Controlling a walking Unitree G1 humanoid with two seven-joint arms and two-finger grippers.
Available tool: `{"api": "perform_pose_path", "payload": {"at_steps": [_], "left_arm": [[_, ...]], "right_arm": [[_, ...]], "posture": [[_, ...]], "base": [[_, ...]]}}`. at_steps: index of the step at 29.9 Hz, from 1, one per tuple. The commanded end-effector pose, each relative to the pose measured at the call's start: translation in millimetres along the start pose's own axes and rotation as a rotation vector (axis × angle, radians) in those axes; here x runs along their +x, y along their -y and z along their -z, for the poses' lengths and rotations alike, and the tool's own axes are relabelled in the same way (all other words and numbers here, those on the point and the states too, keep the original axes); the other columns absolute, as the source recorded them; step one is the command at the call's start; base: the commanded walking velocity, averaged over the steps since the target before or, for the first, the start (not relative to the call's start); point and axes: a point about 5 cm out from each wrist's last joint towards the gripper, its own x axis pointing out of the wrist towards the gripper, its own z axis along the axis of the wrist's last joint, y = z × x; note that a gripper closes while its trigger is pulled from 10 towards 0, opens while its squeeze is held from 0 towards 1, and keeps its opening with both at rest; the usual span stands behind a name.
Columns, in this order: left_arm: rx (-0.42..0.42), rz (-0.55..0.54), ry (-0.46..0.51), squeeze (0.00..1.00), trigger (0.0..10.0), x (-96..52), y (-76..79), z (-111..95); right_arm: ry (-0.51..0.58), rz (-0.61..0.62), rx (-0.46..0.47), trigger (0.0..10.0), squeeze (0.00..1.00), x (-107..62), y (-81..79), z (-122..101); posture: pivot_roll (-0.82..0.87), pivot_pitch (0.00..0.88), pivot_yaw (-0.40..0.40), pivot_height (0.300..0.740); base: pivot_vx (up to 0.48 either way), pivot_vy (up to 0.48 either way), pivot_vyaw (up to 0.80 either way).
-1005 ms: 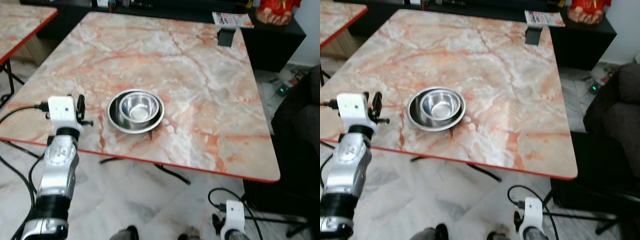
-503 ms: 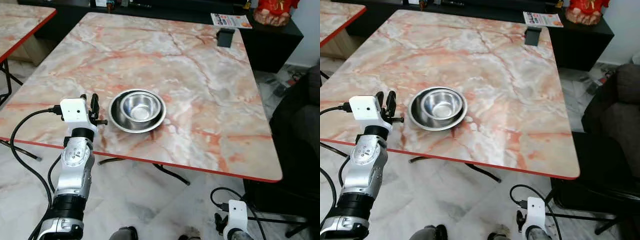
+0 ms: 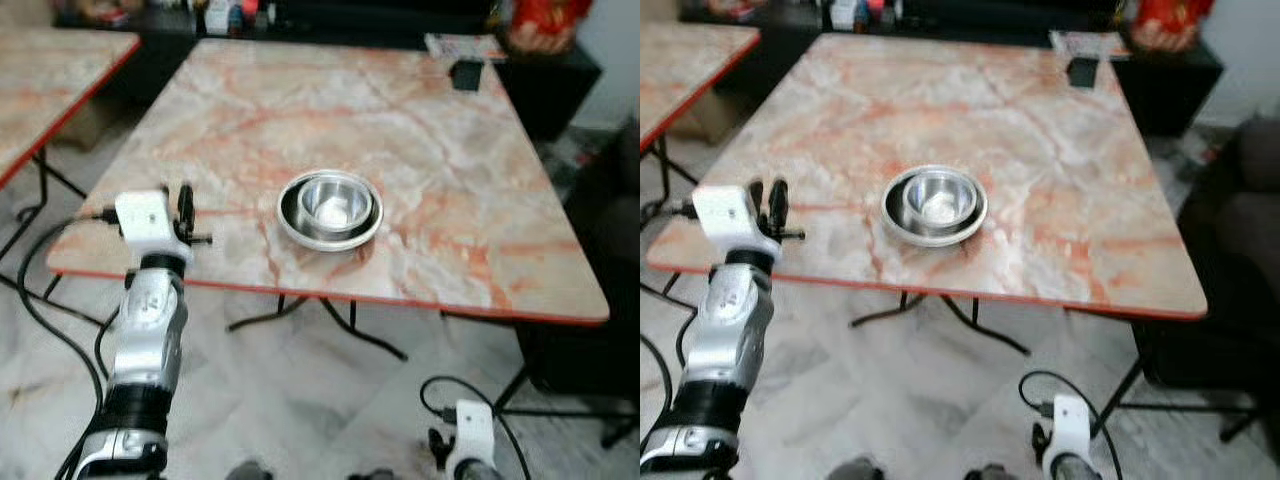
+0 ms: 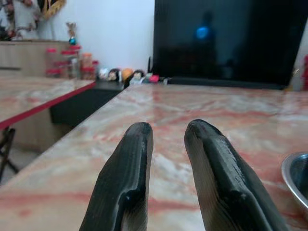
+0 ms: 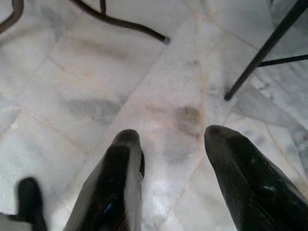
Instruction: Setting the table
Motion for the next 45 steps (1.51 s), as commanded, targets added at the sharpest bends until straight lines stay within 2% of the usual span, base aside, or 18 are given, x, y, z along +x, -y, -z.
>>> {"api": "perform_pose_path", "payload": {"at_steps": [1,6,16,18,19,22,27,29,30,32,35,37,38,39,40,45], "left_arm": [[0.001,-0.012,0.026,0.00,10.0,1.2,-6.6,-8.6],[0.001,0.022,0.021,0.00,10.0,0.6,-1.1,-8.8],[0.024,0.117,-0.105,0.00,10.0,-22.2,6.3,20.6],[0.086,0.217,-0.197,0.00,10.0,-38.8,15.0,44.1],[0.090,0.228,-0.219,0.00,10.0,-42.8,15.9,49.5],[0.062,0.215,-0.274,0.00,10.0,-50.4,14.6,61.5],[0.094,0.243,-0.436,0.00,10.0,-71.4,14.1,95.1],[0.094,0.243,-0.436,0.00,10.0,-71.4,14.1,95.1],[0.123,0.252,-0.534,0.00,10.0,-84.4,13.3,112.5],[0.141,0.250,-0.582,0.00,10.0,-91.3,12.0,121.1],[0.144,0.252,-0.586,0.00,10.0,-92.1,11.7,122.3],[0.165,0.252,-0.827,0.00,10.0,-125.1,6.3,153.2],[0.154,0.230,-0.999,0.00,10.0,-153.0,0.8,170.5],[0.148,0.220,-1.027,0.00,10.0,-157.8,-0.4,173.0],[0.148,0.196,-1.079,0.00,10.0,-169.7,-5.0,177.5],[0.163,0.165,-1.151,0.00,10.0,-182.4,-13.2,181.8]], "right_arm": [[0.008,-0.012,0.006,10.0,0.00,0.7,-6.0,-1.8],[0.004,-0.015,0.005,10.0,0.00,0.7,-8.1,-0.9],[0.000,-0.011,0.015,10.0,0.00,0.2,-11.9,2.0],[-0.001,-0.011,0.014,10.0,0.00,0.2,-13.0,2.2],[-0.001,-0.011,0.014,10.0,0.00,0.2,-13.2,2.1],[0.004,-0.011,0.022,10.0,0.00,0.4,-13.5,1.3],[0.003,-0.007,0.027,10.0,0.00,0.6,-13.8,0.8],[0.003,-0.007,0.027,10.0,0.00,0.6,-13.8,0.8],[-0.002,-0.010,0.025,10.0,0.00,0.3,-14.6,2.1],[-0.004,-0.011,0.023,10.0,0.00,0.2,-15.2,2.9],[-0.004,-0.011,0.023,10.0,0.00,0.2,-15.4,3.0],[-0.004,-0.011,0.030,10.0,0.00,0.1,-16.4,3.2],[-0.003,-0.009,0.035,10.0,0.00,0.1,-16.4,3.3],[-0.003,-0.009,0.036,10.0,0.00,0.1,-16.3,3.2],[-0.003,-0.007,0.039,10.0,0.00,0.2,-16.0,3.1],[0.004,-0.002,0.049,10.0,0.00,0.3,-14.2,1.9]], "posture": [[0.04,0.119,-0.041,0.740],[0.04,0.115,-0.034,0.740],[0.04,0.113,-0.017,0.740],[0.05,0.115,-0.015,0.740],[0.05,0.118,-0.013,0.740],[0.05,0.125,-0.012,0.740],[0.06,0.146,-0.015,0.740],[0.06,0.146,-0.015,0.740],[0.06,0.151,-0.016,0.740],[0.06,0.151,-0.016,0.740],[0.06,0.151,-0.016,0.740],[0.05,0.154,-0.009,0.740],[0.05,0.154,-0.009,0.740],[0.05,0.154,-0.009,0.740],[0.04,0.153,-0.009,0.740],[0.04,0.153,-0.010,0.740]], "base": [[0.000,0.480,0.00],[0.000,0.480,0.00],[0.000,0.480,0.00],[0.000,0.480,0.00],[0.000,0.480,0.00],[0.000,0.480,0.00],[0.000,0.447,0.00],[0.000,0.398,0.00],[0.000,0.000,0.00],[0.000,0.000,0.00],[0.000,0.000,0.00],[0.000,0.000,0.00],[0.000,0.000,0.00],[0.000,0.000,0.00],[0.000,0.000,0.00],[0.000,0.000,0.00]]}}
